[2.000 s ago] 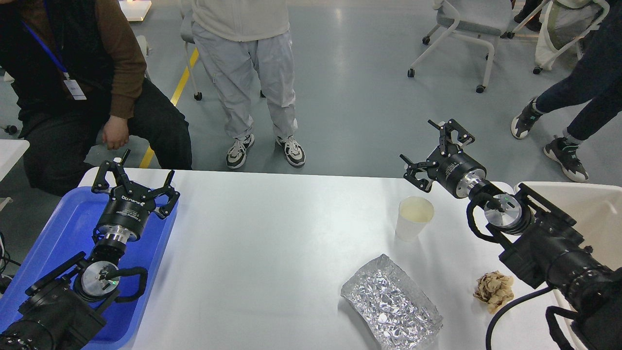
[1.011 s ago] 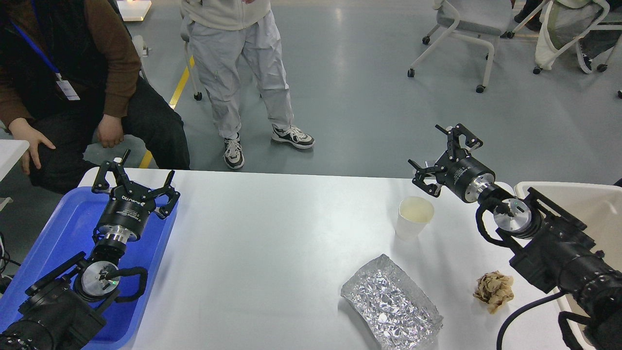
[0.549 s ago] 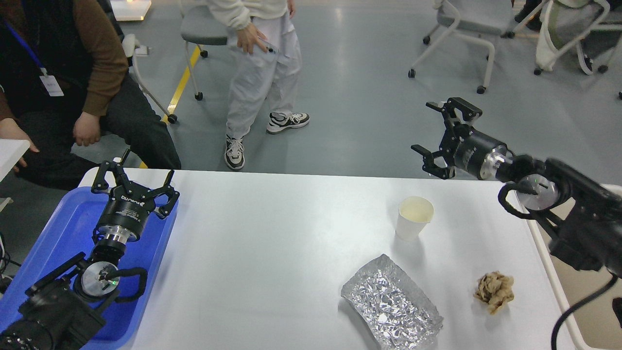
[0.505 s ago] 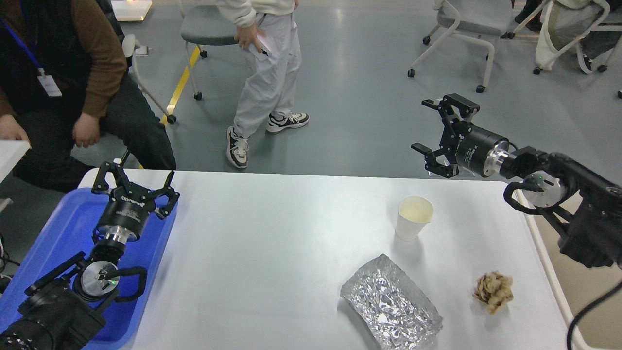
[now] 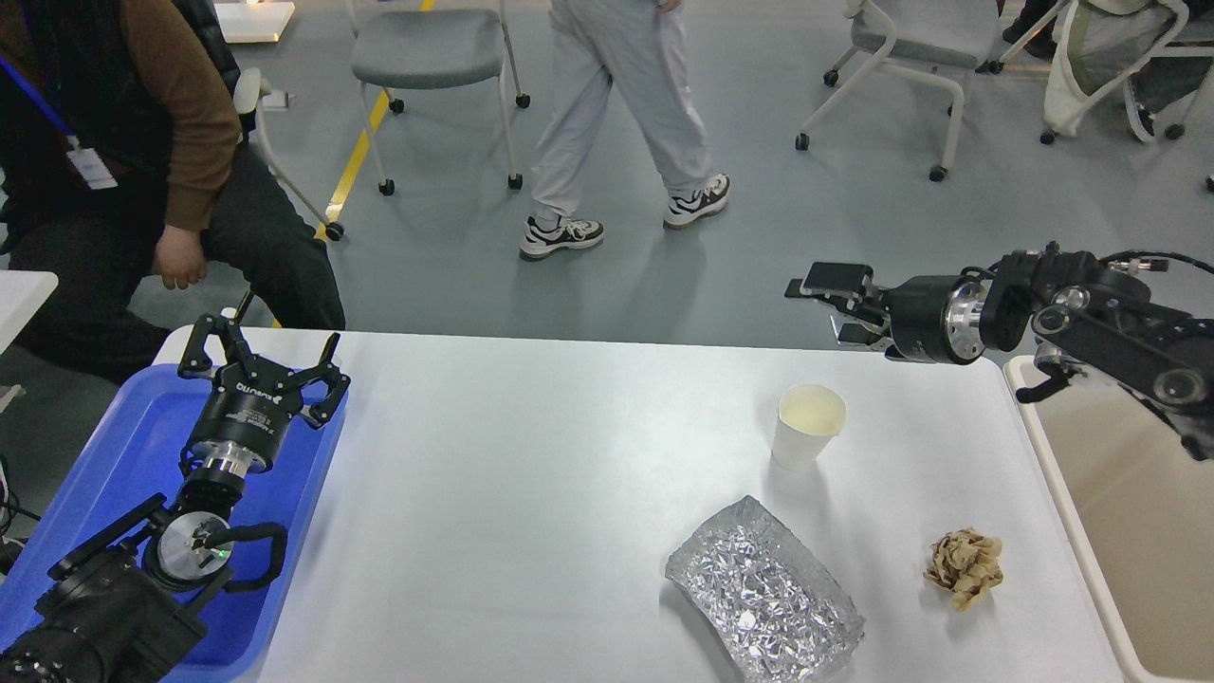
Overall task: Tidy desktop
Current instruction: 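Lower the right gripper onto the white paper cup and close it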
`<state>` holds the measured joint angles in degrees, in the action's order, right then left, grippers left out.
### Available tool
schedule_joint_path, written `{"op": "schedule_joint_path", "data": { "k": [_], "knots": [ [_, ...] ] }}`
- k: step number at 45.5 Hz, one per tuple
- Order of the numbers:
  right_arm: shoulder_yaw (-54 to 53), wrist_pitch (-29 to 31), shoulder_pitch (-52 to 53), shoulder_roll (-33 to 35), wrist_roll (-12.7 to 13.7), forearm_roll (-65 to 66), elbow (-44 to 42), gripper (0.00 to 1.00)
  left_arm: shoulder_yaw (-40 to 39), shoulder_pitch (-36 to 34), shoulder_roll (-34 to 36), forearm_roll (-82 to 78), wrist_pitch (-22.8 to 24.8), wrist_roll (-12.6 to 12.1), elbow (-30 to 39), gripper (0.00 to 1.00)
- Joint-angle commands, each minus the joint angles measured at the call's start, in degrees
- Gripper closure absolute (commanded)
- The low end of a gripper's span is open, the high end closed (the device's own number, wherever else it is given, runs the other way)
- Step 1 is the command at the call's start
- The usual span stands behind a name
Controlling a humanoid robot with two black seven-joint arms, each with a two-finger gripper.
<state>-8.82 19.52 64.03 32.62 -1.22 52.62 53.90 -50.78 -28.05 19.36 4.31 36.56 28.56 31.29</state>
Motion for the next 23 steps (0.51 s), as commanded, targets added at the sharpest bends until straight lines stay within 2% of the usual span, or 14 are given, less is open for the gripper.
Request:
{"op": "schedule_joint_path", "data": {
  "k": [1,10,23],
  "knots": [
    [9.87,-1.06,2.95,-1.5,-0.18,12.41,-2.12,0.0,-0.02,0.01,0.06,0.0,0.01,0.0,0.0,0.0],
    [12.42,-2.47,1.63,-4.23,-0.27,15.14,-3.97,0.0,-0.02,0.01,0.06,0.0,0.01,0.0,0.0,0.0],
    [12.78,-4.75,-1.8,-9.5,-0.53,15.14,-11.44,0.0,-0.02,0.01,0.06,0.0,0.01,0.0,0.0,0.0]
  ]
}}
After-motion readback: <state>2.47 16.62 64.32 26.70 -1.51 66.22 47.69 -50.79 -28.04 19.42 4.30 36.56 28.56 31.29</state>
